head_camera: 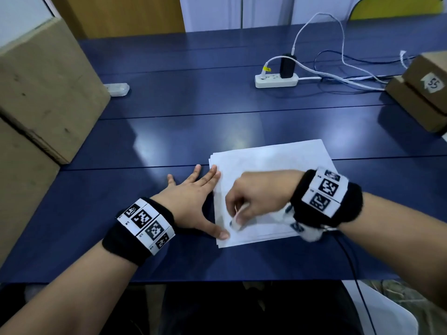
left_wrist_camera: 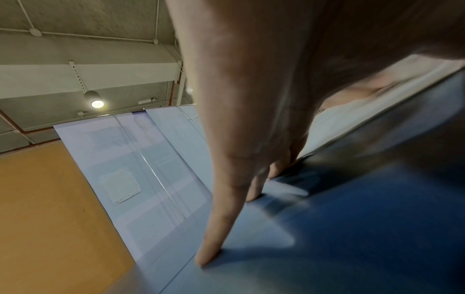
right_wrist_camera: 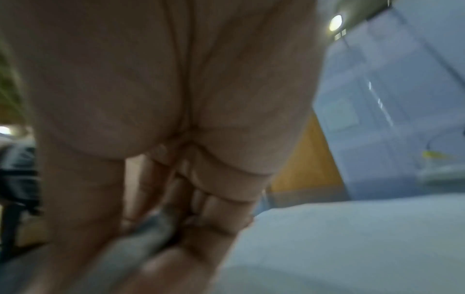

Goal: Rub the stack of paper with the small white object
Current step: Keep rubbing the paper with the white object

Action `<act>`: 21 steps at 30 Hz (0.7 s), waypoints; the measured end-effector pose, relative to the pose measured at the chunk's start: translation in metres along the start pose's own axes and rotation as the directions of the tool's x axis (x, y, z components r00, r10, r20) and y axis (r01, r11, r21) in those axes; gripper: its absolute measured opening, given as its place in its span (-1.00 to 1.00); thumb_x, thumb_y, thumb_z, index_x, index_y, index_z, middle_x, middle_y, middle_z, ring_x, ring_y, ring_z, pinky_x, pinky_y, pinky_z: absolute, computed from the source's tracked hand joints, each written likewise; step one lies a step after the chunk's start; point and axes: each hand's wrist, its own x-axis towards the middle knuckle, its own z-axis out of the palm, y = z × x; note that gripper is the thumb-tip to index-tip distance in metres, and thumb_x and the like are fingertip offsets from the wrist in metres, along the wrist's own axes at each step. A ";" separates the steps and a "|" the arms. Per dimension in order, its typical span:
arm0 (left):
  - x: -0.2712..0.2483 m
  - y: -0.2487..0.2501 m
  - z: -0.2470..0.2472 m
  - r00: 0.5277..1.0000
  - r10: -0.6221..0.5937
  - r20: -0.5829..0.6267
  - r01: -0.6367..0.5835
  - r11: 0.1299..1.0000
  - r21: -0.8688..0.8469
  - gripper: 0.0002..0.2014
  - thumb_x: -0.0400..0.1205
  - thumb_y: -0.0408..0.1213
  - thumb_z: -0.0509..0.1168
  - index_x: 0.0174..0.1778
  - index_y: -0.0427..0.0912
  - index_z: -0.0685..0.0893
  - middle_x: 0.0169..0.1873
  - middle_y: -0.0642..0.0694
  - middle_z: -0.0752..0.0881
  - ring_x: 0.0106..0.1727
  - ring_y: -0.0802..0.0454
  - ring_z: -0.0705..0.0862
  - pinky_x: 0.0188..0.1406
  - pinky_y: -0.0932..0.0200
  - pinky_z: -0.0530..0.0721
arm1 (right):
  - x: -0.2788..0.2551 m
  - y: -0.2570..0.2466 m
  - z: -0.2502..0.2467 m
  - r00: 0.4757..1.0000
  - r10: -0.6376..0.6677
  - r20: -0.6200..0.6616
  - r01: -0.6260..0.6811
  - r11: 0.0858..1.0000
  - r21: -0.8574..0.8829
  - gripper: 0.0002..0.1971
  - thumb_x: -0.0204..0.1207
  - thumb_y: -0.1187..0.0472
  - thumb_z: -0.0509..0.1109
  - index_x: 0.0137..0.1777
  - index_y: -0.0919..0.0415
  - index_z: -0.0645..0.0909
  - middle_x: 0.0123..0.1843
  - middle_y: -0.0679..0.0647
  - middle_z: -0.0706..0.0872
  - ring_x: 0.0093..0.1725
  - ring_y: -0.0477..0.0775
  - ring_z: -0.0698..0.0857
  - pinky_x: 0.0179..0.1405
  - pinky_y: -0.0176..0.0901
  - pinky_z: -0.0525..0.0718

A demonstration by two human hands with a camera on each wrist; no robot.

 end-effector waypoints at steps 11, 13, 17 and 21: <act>0.000 0.001 -0.001 1.000 -0.004 0.009 0.004 1.000 0.010 0.48 0.05 0.70 0.28 0.68 0.10 -0.43 0.62 0.29 -0.46 0.66 0.06 -0.47 0.48 -0.70 -0.09 | -0.004 0.003 -0.002 0.998 0.055 -0.035 -0.057 0.997 -0.058 -0.75 0.47 -0.11 0.53 0.02 0.01 0.74 -0.27 -0.15 0.68 -0.21 -0.10 0.64 -0.22 -0.25 0.56; 0.000 0.000 -0.001 1.000 -0.004 0.007 0.004 1.000 0.012 0.49 0.05 0.71 0.27 0.68 0.09 -0.43 0.62 0.29 -0.46 0.66 0.06 -0.48 0.48 -0.70 -0.09 | -0.003 -0.003 0.003 0.999 0.037 0.016 -0.036 0.998 -0.054 -0.76 0.46 -0.11 0.54 0.01 -0.02 0.74 -0.27 -0.17 0.66 -0.19 -0.09 0.64 -0.19 -0.21 0.59; 0.000 0.000 -0.001 1.000 -0.001 0.015 0.001 1.000 0.014 0.47 0.06 0.70 0.27 0.68 0.10 -0.42 0.63 0.28 -0.45 0.66 0.05 -0.48 0.47 -0.69 -0.06 | 0.008 0.020 -0.016 0.961 0.153 -0.229 -0.169 0.984 -0.052 -0.79 0.48 -0.08 0.52 -0.01 0.01 0.73 -0.22 -0.08 0.68 -0.08 0.06 0.68 -0.11 -0.12 0.60; 0.000 0.001 -0.001 1.000 -0.002 0.013 0.002 1.000 0.009 0.48 0.06 0.69 0.28 0.68 0.09 -0.42 0.63 0.28 -0.45 0.66 0.05 -0.47 0.47 -0.71 -0.07 | -0.001 0.009 -0.008 0.989 0.069 -0.132 -0.076 0.996 -0.046 -0.78 0.48 -0.05 0.53 0.02 0.04 0.75 -0.19 -0.07 0.74 -0.09 0.02 0.70 -0.10 -0.15 0.61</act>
